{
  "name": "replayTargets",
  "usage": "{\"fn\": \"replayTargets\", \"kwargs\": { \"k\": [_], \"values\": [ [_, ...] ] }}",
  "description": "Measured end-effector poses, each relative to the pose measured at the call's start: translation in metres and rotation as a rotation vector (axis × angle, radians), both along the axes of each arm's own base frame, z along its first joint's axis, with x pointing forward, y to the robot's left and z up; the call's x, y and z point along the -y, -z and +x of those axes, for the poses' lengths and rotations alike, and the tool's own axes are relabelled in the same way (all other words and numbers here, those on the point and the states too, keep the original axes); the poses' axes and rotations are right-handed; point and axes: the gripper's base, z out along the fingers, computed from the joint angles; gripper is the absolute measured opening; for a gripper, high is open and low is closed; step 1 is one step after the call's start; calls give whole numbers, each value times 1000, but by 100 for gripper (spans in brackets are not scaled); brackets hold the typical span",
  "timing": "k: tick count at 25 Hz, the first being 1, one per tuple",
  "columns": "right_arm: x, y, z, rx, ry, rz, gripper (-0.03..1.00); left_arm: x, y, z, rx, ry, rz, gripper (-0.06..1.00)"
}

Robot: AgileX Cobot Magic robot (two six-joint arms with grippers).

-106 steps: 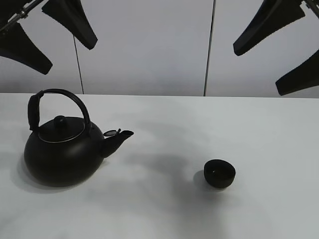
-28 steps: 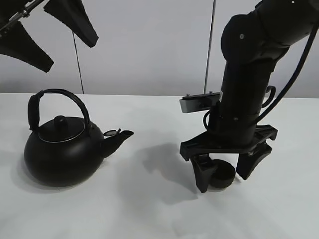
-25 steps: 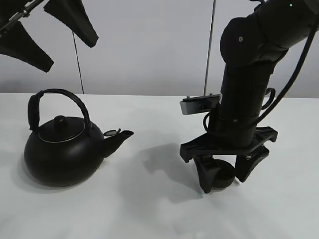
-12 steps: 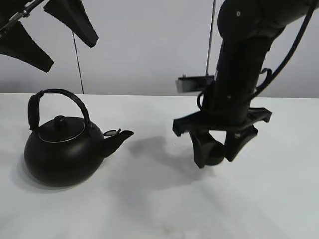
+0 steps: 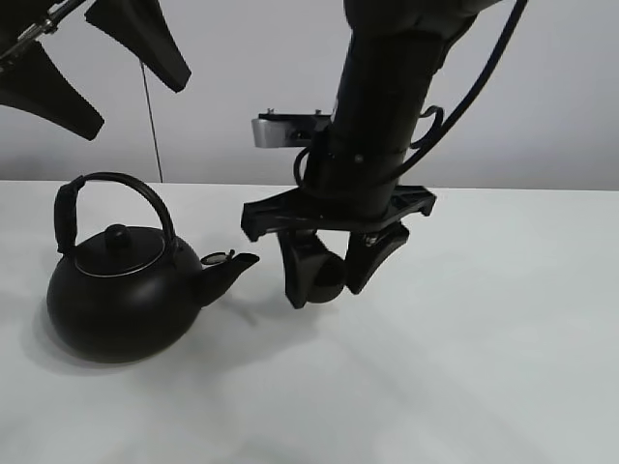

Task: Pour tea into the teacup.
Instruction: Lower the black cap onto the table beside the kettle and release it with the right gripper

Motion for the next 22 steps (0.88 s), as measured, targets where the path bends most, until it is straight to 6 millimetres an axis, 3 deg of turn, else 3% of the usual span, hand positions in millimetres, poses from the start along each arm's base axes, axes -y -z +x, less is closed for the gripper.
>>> {"fn": "replayTargets", "kwargs": {
  "k": [4, 11, 22],
  "values": [
    [-12, 17, -4, -18, -27, -10, 40, 0, 0, 0, 0, 0, 0, 66],
    [-16, 46, 1, -40, -20, -26, 40, 0, 0, 0, 0, 0, 0, 66],
    [-18, 56, 5, -20, -21, -25, 40, 0, 0, 0, 0, 0, 0, 66]
  ]
}}
